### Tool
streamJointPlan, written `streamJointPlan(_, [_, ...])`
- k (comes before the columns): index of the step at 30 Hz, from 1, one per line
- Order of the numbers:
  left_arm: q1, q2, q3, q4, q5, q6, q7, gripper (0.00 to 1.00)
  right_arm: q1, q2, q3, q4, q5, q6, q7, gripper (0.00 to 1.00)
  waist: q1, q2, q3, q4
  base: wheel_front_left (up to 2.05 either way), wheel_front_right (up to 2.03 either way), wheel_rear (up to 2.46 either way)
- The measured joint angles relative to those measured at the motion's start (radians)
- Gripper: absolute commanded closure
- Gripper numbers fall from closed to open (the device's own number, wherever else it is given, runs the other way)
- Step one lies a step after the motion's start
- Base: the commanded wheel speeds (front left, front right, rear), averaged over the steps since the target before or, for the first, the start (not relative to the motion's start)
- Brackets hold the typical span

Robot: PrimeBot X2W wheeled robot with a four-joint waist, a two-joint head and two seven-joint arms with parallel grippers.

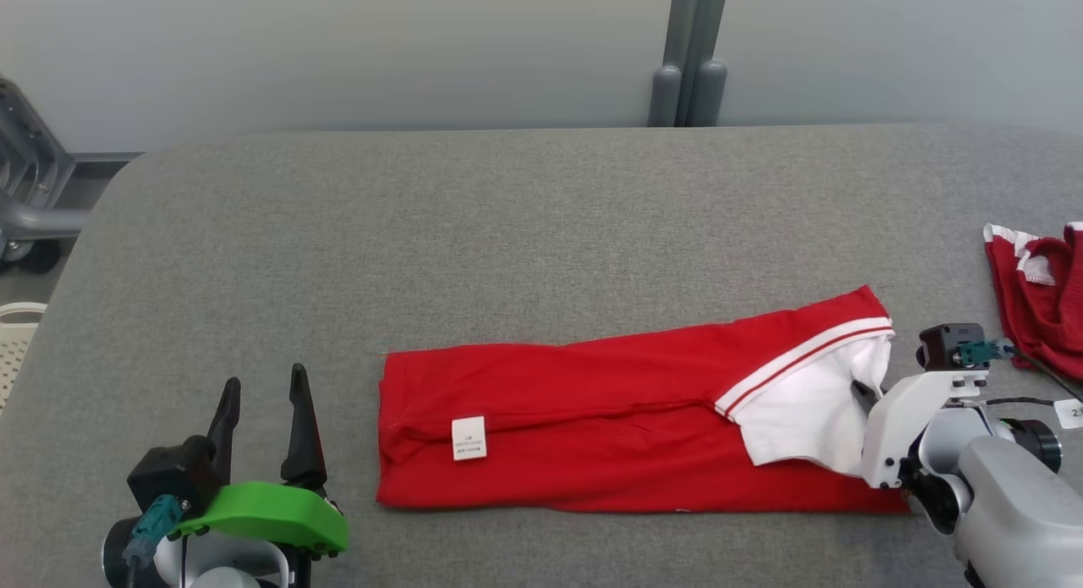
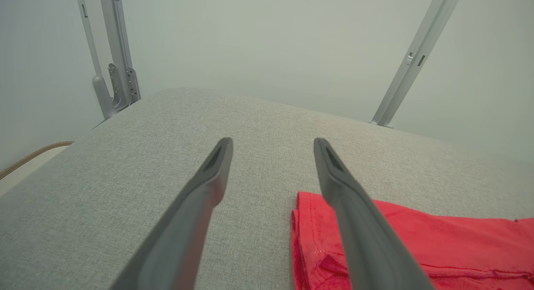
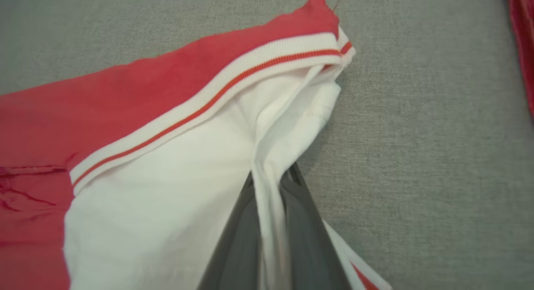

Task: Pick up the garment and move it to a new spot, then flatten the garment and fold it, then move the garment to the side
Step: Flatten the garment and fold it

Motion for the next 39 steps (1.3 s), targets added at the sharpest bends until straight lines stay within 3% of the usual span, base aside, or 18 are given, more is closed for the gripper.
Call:
streamJointPlan(11, [0.013, -0.008, -0.004, -0.005, -0.001, -0.001, -0.001, 0.0, -0.013, -0.141, -0.028, -0.082, 0.06, 0.0, 0.003, 1.0, 0.0, 0.0, -0.013, -0.079, 0.0, 0.0, 0.0])
streamJointPlan(18, [0.017, -0.011, -0.01, -0.002, -0.001, -0.002, -0.001, 0.0, 0.004, -0.151, -0.034, -0.222, 0.129, 0.0, 0.044, 1.0, 0.0, 0.0, -0.025, -0.118, 0.0, 0.0, 0.0])
streamJointPlan(30, [0.021, -0.009, -0.021, -0.002, -0.001, -0.004, 0.005, 0.0, 0.098, -0.087, -0.025, -0.505, 0.13, -0.001, 0.12, 1.0, 0.0, 0.0, -0.046, -0.121, 0.0, 0.0, 0.0])
streamJointPlan(39, [0.021, -0.008, -0.036, -0.002, -0.004, -0.009, 0.009, 0.0, 0.125, 0.085, 0.0, -0.6, 0.04, -0.001, 0.174, 1.0, 0.0, 0.0, -0.053, -0.087, 0.0, 0.0, 0.0])
